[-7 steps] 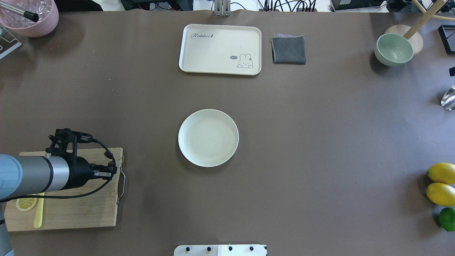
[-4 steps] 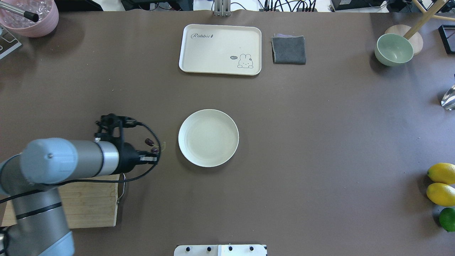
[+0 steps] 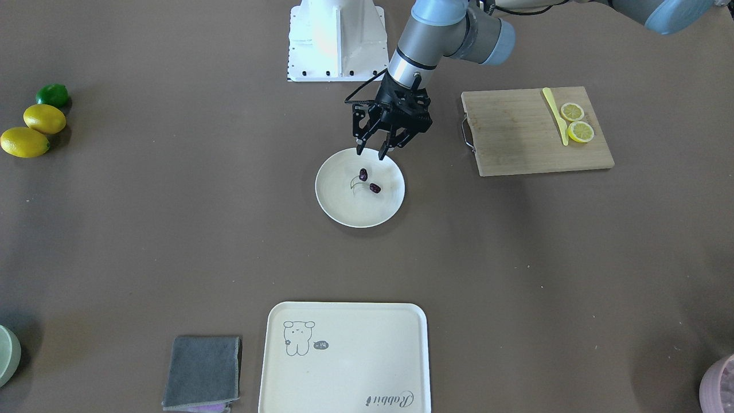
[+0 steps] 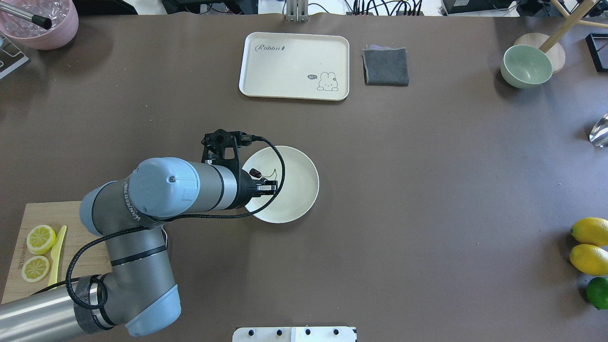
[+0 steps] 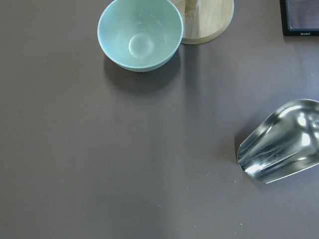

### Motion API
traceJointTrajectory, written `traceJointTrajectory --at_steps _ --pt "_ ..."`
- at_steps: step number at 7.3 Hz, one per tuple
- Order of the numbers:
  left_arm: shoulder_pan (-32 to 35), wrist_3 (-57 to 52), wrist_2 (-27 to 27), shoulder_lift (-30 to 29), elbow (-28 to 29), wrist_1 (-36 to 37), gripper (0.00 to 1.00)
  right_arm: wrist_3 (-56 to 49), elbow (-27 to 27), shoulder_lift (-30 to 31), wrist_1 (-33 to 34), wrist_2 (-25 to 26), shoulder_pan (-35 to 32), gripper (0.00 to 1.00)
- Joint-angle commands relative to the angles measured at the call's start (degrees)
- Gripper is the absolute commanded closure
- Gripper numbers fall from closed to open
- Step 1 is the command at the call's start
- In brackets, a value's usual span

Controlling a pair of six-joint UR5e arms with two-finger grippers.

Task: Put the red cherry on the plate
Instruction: 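Open the left gripper to drop the cherries onto the plate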

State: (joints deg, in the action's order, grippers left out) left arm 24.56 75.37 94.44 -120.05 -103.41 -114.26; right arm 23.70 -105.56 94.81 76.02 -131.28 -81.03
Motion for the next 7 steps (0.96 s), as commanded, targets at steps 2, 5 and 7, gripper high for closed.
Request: traceJointTrajectory --at_steps 2,5,7 --pt "4.42 -0.13 2.57 -0.01 -3.09 4.36 0.02 0.03 0.09 2.12 0.09 0.59 0.0 0.0" --pt "20.81 -17.33 14.61 -0.01 -12.84 34.28 0.02 -2.15 3.61 4.76 0.0 0.94 -1.58 0.0" --pt "39.32 -45.15 25.2 0.34 -12.26 50.21 0.02 -8.64 3.61 5.55 0.62 0.42 -4.12 0.0"
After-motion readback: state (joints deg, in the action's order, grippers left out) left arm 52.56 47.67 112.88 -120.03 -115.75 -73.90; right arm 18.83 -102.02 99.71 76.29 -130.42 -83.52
